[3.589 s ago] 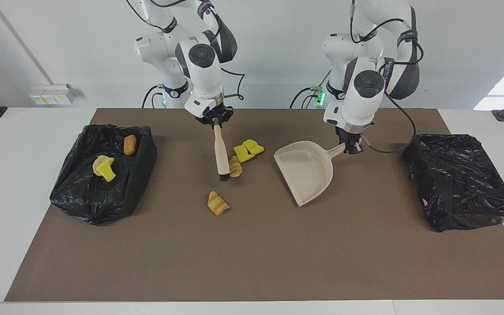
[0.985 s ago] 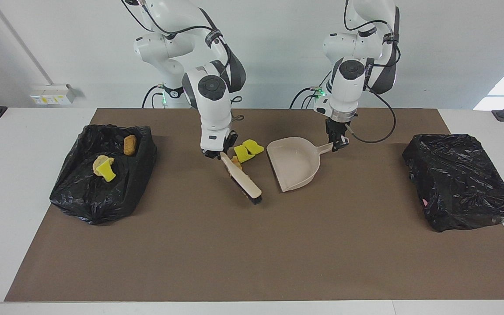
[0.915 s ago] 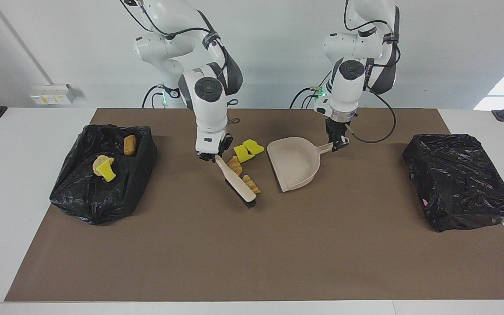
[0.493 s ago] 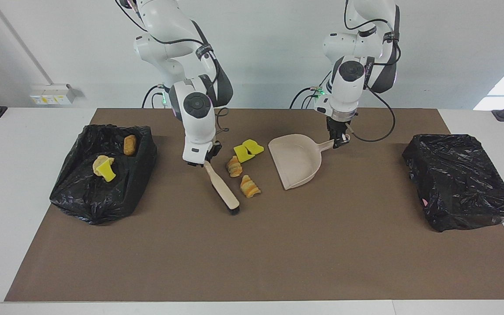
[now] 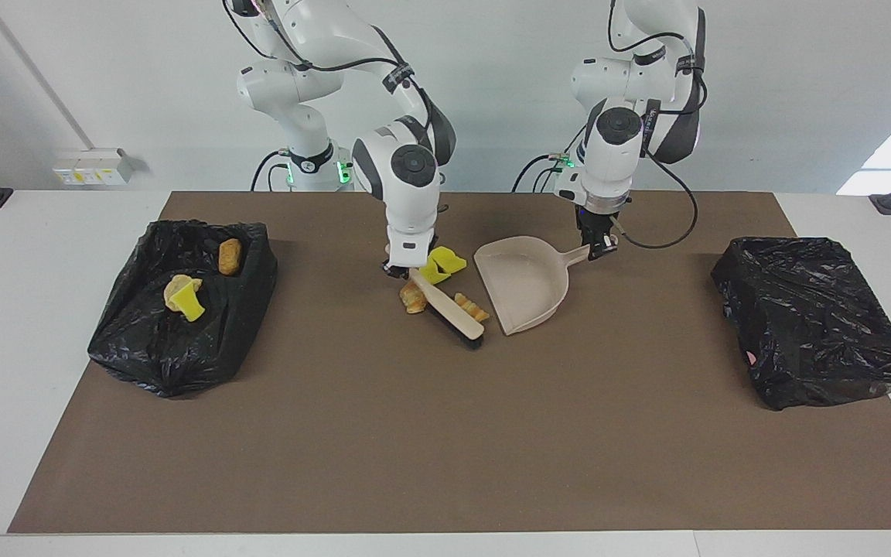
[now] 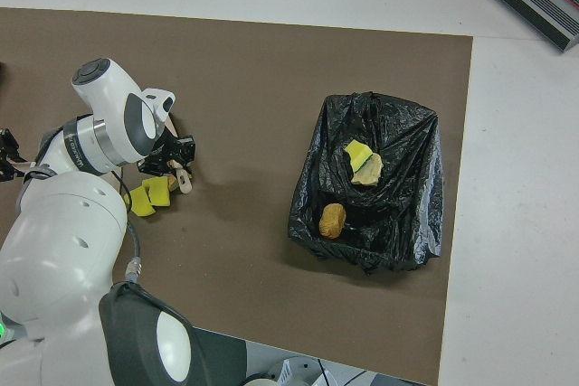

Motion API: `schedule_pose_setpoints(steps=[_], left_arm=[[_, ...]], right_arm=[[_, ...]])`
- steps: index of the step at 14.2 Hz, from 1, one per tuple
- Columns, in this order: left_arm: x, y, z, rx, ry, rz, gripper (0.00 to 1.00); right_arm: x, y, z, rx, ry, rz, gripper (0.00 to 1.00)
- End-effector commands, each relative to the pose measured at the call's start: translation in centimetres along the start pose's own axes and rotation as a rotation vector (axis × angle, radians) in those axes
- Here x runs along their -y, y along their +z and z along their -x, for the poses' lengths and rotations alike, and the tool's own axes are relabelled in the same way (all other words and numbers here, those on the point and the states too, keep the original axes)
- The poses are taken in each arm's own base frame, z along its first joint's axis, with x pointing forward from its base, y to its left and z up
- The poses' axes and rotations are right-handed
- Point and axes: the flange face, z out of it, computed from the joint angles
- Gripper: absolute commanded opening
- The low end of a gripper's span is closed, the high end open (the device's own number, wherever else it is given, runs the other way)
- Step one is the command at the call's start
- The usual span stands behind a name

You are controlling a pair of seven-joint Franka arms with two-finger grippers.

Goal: Sweep and dump trash in bin
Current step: 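Sweep the pastries toward the dustpan with the brush in the right gripper, then move the brush behind the remaining sponges with the right gripper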

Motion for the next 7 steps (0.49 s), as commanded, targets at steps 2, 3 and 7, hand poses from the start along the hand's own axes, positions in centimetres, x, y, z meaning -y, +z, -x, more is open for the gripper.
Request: schedule_pose_setpoints(steps=[2, 3, 7], left_arm=[[-0.8, -0.2, 0.4, 0.015, -0.013, -0.017, 0.0], [-0.8, -0.2, 0.4, 0.014, -0.014, -0.016, 0.0], [-0.8, -0.1, 0.4, 0.014, -0.014, -0.017, 0.0]], right_arm=[[4.0, -1.9, -0.5, -0.06, -0.057, -0.074, 0.0], [4.0, -2.4, -0.7, -0.071, -0.001, -0.129, 0.0], [0.6, -5.3, 1.7, -0.037, 0.228, -0.192, 0.0]])
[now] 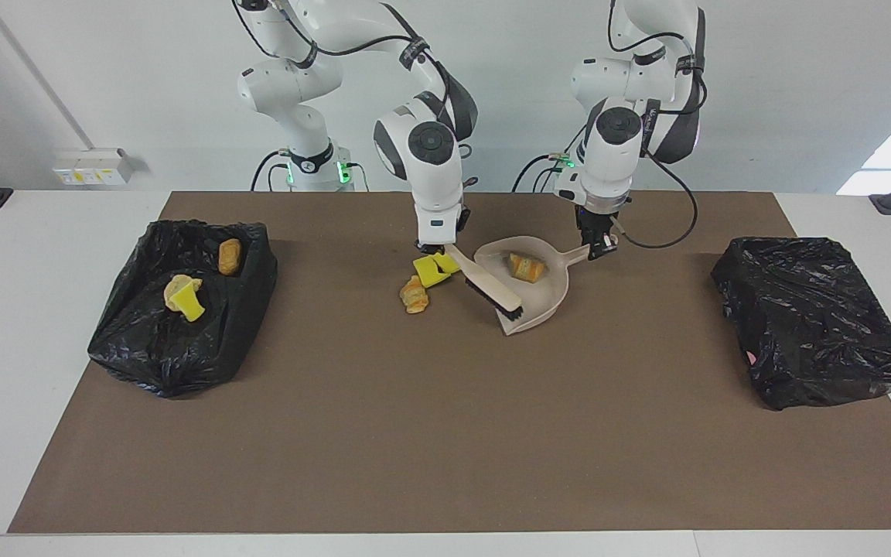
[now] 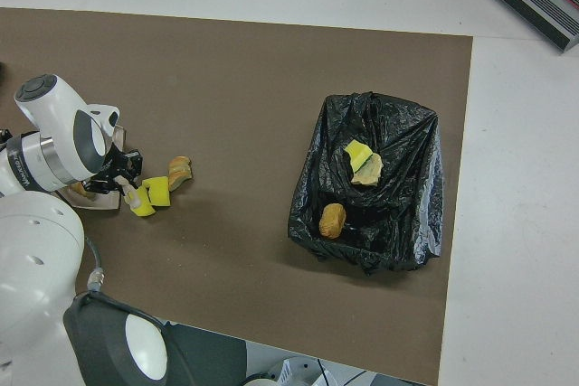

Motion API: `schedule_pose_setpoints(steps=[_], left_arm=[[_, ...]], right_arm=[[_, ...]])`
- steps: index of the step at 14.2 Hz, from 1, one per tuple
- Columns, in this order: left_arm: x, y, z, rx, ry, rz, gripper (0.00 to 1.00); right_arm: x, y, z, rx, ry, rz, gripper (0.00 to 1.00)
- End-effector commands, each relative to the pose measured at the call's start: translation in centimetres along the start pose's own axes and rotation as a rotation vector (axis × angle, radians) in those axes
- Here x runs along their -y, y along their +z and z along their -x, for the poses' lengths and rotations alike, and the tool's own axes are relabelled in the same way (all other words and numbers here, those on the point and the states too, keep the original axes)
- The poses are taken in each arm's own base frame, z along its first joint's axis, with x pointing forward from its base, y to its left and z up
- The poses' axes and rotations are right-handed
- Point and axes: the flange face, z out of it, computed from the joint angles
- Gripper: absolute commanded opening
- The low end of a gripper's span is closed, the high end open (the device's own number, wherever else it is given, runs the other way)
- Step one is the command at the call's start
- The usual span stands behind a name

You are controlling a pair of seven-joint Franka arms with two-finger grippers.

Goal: Sweep and dump trash in bin
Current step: 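Move the brush behind the remaining sponges with the right gripper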

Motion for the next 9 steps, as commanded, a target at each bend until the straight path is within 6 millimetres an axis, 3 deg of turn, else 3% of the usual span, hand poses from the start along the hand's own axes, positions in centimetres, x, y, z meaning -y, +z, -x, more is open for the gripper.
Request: schedule_pose_setpoints(steps=[1, 4, 6, 9], left_arm=[[-0.8, -0.2, 0.4, 0.014, -0.011, -0.017, 0.0], [-0.7, -0.2, 0.5, 0.012, -0.014, -0.019, 0.0], [-0.7, -0.2, 0.4, 0.008, -0.008, -0.024, 0.0], [-0.6, -0.2, 0.3, 0.038, 0.025, -0.048, 0.0]], right_arm=[[-2.1, -3.4, 2.1, 0.019, 0.137, -0.038, 0.0], [-5.0, -4.6, 4.3, 0.064, 0.288, -0.028, 0.0], [-7.3, -4.3, 5.9, 0.075, 0.386, -0.004, 0.0], [-8.1, -2.6, 8.5, 0.093, 0.477, 0.017, 0.0]])
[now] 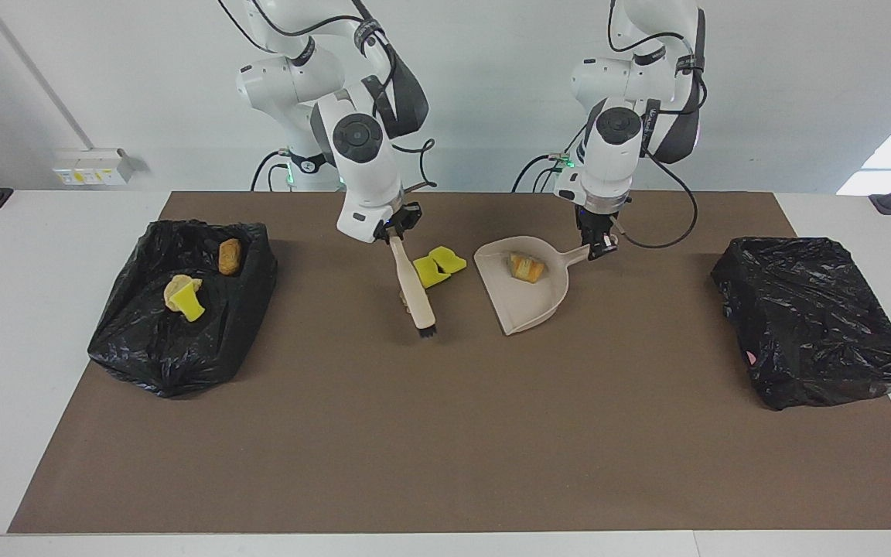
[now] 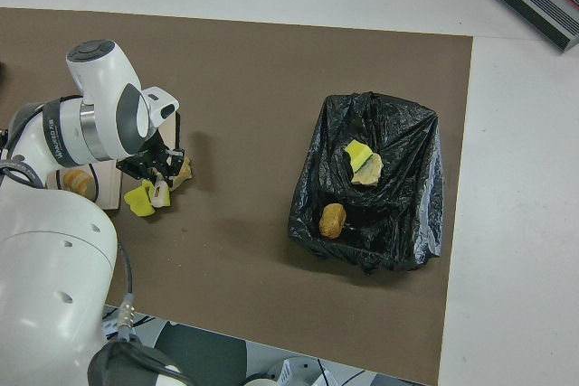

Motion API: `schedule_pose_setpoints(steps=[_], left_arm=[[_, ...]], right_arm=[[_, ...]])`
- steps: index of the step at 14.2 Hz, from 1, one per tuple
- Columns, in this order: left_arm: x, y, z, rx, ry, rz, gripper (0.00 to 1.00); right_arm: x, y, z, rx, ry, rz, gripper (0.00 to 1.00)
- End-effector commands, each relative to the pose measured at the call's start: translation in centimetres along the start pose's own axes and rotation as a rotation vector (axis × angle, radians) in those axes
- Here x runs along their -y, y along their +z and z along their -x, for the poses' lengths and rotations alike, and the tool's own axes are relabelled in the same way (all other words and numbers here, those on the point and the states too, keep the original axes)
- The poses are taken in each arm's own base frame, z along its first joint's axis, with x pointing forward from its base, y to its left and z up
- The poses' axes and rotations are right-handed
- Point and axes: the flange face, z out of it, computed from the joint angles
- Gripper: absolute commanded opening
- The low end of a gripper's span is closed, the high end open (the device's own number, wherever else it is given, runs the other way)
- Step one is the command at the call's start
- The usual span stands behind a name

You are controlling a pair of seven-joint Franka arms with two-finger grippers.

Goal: Sweep and dump trash in bin
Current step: 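Move the brush behind the remaining sponges with the right gripper, then sweep the sponges and pastries into the dustpan with the right gripper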

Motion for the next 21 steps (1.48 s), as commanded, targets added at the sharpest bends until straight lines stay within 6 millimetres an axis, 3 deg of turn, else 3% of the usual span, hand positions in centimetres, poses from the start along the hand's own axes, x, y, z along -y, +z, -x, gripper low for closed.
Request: schedule_pose_setpoints(steps=[1, 4, 7, 9, 11, 13, 15, 18, 21], left_arm=[[-0.7, -0.2, 0.4, 0.028, 0.01, -0.031, 0.0], [-1.0, -0.4, -0.1, 0.028, 0.026, -0.042, 0.0], [-1.1, -0.4, -0.2, 0.035, 0.036, -0.052, 0.0], [-1.1, -0.4, -0.2, 0.037, 0.039, -0.054, 0.0], [-1.1, -0.4, -0.2, 0.037, 0.039, -0.054, 0.0], [-1.1, -0.4, -0.2, 0.036, 0.038, -0.053, 0.0], [-1.0, -0.4, -0.2, 0.036, 0.035, -0.053, 0.0], [-1.0, -0.4, -0.1, 0.035, 0.034, -0.054, 0.0], [-0.9, -0.4, 0.0, 0.035, 0.031, -0.053, 0.0]], right_arm=[[-1.1, 1.8, 3.1, -0.023, 0.083, 0.026, 0.0], [-2.1, 4.5, 6.0, -0.055, 0.116, 0.031, 0.0], [-1.5, 5.3, 7.4, -0.058, 0.237, 0.022, 0.0], [-0.2, 5.6, 8.2, -0.055, 0.298, 0.01, 0.0], [1.5, 7.1, 9.4, -0.042, 0.322, 0.02, 0.0], [2.2, 8.4, 9.3, -0.062, 0.315, 0.022, 0.0], [2.9, 8.4, 8.9, -0.078, 0.286, 0.017, 0.0], [6.9, 9.4, 7.8, -0.079, 0.292, -0.01, 0.0], [10.0, 9.1, 6.6, -0.08, 0.313, -0.072, 0.0]])
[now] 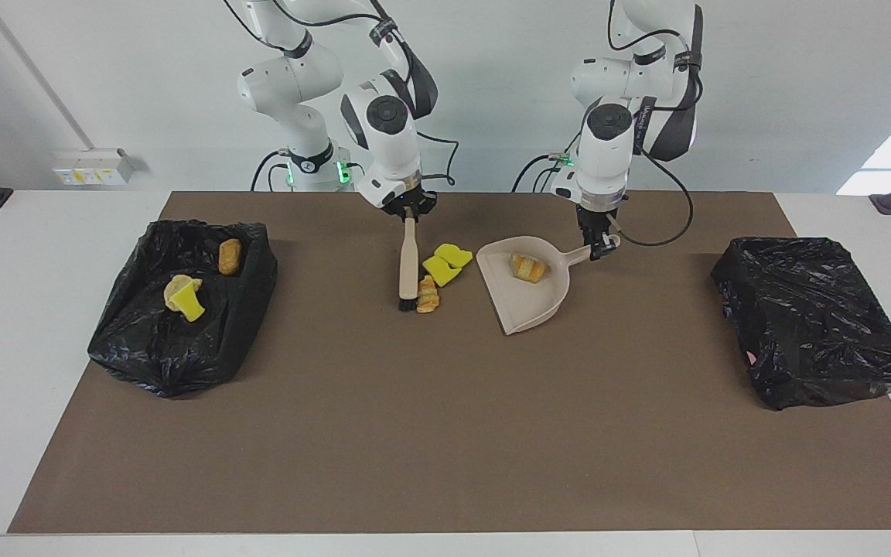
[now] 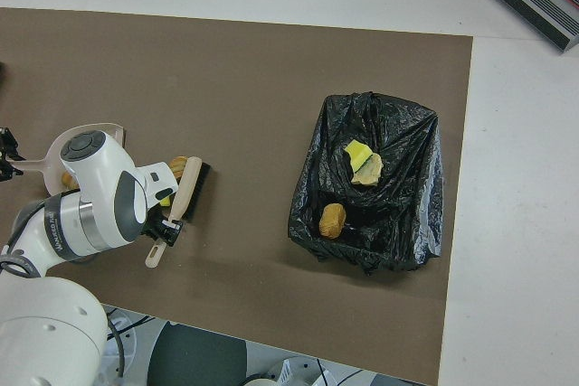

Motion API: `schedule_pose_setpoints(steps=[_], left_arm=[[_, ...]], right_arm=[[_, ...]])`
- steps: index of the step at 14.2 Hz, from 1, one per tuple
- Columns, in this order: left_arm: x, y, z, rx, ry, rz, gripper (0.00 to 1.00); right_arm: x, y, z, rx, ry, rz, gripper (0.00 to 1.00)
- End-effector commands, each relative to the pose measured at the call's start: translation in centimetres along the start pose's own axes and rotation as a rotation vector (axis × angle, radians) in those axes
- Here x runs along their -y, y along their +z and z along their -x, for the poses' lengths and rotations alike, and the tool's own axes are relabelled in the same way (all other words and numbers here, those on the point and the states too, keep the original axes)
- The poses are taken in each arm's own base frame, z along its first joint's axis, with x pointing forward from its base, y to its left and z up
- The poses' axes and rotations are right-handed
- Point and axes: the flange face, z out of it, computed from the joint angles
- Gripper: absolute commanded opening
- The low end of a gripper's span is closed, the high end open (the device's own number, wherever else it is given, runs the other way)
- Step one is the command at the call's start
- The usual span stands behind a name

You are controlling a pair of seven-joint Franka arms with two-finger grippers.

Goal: Sweep and dump trash in bin
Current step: 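Sweep the sponges and pastries into the dustpan with the right gripper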

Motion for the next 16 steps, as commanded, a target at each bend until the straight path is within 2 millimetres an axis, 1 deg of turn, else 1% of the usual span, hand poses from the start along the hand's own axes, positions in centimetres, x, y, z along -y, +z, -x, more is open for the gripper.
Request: schedule_pose_setpoints(steps=[1, 3, 4, 5, 6, 8, 9, 11, 12, 13, 14, 16], left_arm=[[-0.6, -0.1, 0.3, 0.011, 0.002, -0.021, 0.0], [-0.6, 0.0, 0.4, 0.011, 0.0, -0.021, 0.0], [-0.6, 0.0, 0.4, 0.011, 0.0, -0.021, 0.0], [-0.6, 0.0, 0.4, 0.011, -0.001, -0.021, 0.0], [-0.6, 0.0, 0.4, 0.011, -0.001, -0.021, 0.0], [-0.5, 0.0, 0.5, 0.011, -0.003, -0.02, 0.0], [-0.6, 0.0, 0.4, 0.012, -0.001, -0.019, 0.0], [-0.5, 0.0, 0.5, 0.011, -0.004, -0.02, 0.0], [-0.6, 0.0, 0.4, 0.011, -0.003, -0.021, 0.0], [-0.6, 0.0, 0.4, 0.011, -0.003, -0.021, 0.0], [-0.6, 0.0, 0.4, 0.011, -0.001, -0.021, 0.0], [-0.6, 0.0, 0.4, 0.011, -0.003, -0.021, 0.0]], right_arm=[[4.4, 0.3, -0.4, 0.034, 0.035, -0.059, 0.0], [8.3, 0.6, -1.1, 0.029, 0.083, -0.08, 0.0], [10.0, 0.4, -1.7, 0.027, 0.102, -0.093, 0.0], [11.4, -0.2, -2.3, 0.035, 0.118, -0.124, 0.0], [12.3, -1.0, -2.8, 0.041, 0.127, -0.161, 0.0], [14.8, -2.1, -2.7, 0.045, 0.097, -0.213, 0.0], [15.7, -2.7, -2.6, 0.039, 0.053, -0.232, 0.0], [16.4, -3.8, -2.7, 0.05, 0.02, -0.288, 0.0], [16.3, -4.0, -2.4, 0.059, 0.003, -0.285, 0.0], [15.8, -4.4, -2.2, 0.074, 0.003, -0.277, 0.0], [15.1, -5.2, -1.8, 0.092, -0.009, -0.256, 0.0], [13.3, -7.1, -1.8, 0.127, -0.007, -0.233, 0.0]])
